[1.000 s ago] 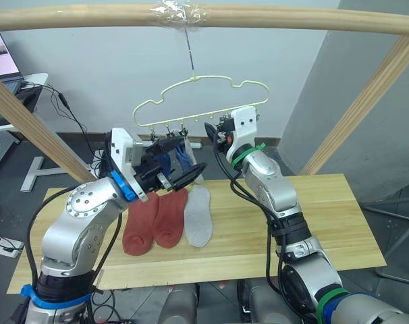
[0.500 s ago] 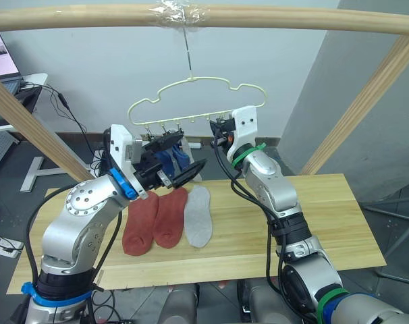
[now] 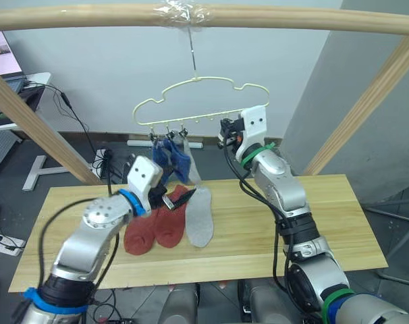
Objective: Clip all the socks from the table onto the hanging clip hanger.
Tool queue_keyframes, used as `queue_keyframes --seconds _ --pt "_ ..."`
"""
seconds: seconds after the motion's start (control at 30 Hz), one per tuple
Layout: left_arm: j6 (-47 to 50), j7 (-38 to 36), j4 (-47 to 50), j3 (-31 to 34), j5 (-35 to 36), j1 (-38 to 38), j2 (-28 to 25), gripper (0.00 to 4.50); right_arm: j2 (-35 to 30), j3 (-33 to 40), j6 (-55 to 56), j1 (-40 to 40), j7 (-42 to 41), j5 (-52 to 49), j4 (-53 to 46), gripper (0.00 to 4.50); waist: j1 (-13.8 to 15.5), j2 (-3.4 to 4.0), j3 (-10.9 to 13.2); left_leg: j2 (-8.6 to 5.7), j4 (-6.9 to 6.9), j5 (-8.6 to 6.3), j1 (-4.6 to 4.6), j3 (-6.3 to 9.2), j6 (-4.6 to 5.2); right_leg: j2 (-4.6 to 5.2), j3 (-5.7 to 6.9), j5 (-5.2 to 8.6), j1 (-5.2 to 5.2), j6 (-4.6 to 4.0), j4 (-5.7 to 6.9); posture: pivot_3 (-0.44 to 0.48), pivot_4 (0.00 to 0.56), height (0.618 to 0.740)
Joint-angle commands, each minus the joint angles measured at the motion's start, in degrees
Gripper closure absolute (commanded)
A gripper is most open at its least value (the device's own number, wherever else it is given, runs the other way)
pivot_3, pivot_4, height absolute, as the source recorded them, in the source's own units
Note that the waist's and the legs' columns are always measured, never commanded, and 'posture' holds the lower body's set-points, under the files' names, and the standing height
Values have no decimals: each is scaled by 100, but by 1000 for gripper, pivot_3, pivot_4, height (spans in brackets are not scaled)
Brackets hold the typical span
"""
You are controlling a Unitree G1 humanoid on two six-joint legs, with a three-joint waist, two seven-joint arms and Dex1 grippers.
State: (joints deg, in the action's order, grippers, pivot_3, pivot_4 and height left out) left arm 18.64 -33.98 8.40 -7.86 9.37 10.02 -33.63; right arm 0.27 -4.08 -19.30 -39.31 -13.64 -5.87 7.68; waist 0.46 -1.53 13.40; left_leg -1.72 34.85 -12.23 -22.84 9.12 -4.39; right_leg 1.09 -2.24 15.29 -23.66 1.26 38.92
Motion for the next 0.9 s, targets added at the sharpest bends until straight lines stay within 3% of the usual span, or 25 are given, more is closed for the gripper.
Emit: queue_keyframes --seconds 0.03,0.23,0.4,0.53,0.77,0.9 --pt "-584 149 -734 -491 -645 180 287 56 -31 -3 -169 165 -20 -69 -364 4492 -2 0 0 2 0 0 -2 0 0 2 0 0 -1 0 -1 123 216 740" --pt "-1103 707 -2335 -890 -1485 677 926 56 -19 -7 -430 334 110 -13 -678 4492 -28 -1 -1 4 3 0 0 4 0 5 3 -1 0 0 4 91 222 740" --pt "-1354 634 -3057 -1012 -1648 761 1274 56 -14 -11 -545 364 200 14 -822 4492 -58 -1 -2 1 3 0 0 2 0 7 1 -1 0 0 4 66 218 740" --pt "-1481 310 -3294 -1169 -1755 727 1305 770 -40 75 -553 352 288 15 -852 4500 -55 -2 -3 -2 3 0 0 4 0 10 3 -1 1 0 4 65 217 740" --pt "-1322 -166 -3448 -1295 -1869 652 1242 2857 -71 136 -611 301 337 -21 -860 4500 -60 0 -9 -3 4 0 14 4 1 10 3 2 17 6 4 59 211 740" --pt "-1256 -304 -3319 -1229 -1774 548 1214 3812 -96 165 -643 310 326 -30 -870 4500 -65 0 -15 -2 4 1 16 4 1 10 3 2 19 7 5 59 211 740"
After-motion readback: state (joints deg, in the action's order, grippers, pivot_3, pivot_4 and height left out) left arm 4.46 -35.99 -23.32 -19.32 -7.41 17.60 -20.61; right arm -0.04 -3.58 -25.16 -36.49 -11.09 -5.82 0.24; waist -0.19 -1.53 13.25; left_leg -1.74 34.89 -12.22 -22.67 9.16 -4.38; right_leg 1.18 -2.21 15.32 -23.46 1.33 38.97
